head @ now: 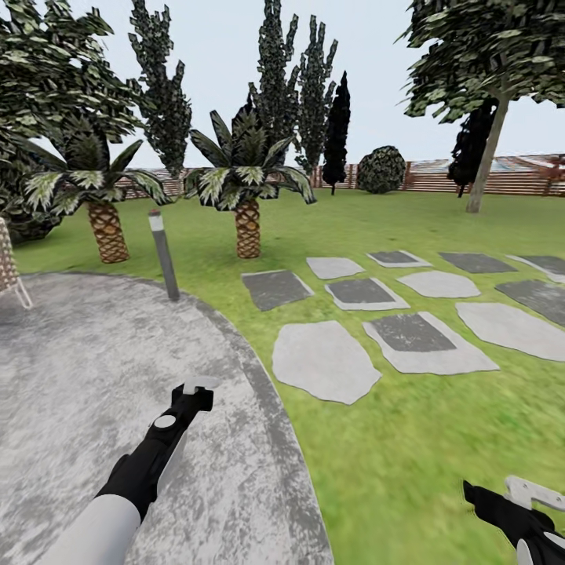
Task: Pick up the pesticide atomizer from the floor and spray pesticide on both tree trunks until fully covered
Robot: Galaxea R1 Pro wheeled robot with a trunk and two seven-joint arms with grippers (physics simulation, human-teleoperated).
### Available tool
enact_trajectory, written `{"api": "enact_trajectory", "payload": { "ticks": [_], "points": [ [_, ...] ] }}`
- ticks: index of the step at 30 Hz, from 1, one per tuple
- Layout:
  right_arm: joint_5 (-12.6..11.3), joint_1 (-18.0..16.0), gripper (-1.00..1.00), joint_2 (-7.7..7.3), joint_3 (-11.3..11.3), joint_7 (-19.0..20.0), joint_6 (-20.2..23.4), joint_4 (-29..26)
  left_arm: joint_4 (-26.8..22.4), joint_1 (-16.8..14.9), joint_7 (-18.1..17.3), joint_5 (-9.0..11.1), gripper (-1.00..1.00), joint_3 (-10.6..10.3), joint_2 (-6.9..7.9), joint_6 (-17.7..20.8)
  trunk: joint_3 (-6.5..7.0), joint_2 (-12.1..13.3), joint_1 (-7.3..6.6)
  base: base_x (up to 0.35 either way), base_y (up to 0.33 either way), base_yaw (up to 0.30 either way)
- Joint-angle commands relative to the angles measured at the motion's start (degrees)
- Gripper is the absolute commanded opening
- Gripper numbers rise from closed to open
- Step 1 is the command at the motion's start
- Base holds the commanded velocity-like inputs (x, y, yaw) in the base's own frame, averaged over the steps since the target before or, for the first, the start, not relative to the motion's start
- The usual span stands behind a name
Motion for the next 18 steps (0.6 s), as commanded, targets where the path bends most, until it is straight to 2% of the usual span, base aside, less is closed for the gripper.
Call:
{"api": "enact_trajectory", "payload": {
  "ticks": [1, 12, 18],
  "points": [
    [0.0, 0.0, 1.0, 0.0, 0.0, 0.0, 0.0, 0.0, -0.01, -0.01, 0.0, -0.01, -1.0, -0.01, 0.0, -0.02, 0.0, 0.0, 0.0, 0.308, -0.092, -0.298],
    [0.0, -0.01, 1.0, 0.0, 0.0, 0.0, -0.02, 0.0, 0.04, -0.01, 0.0, -0.01, -1.0, 0.03, 0.0, -0.01, 0.0, 0.0, 0.0, 0.31, -0.083, -0.298],
    [0.0, 0.0, 1.0, 0.0, -0.01, 0.0, 0.02, 0.0, 0.07, -0.04, 0.0, -0.01, -1.0, 0.04, 0.0, -0.02, 0.0, 0.0, 0.0, 0.322, -0.018, -0.298]
  ]
}}
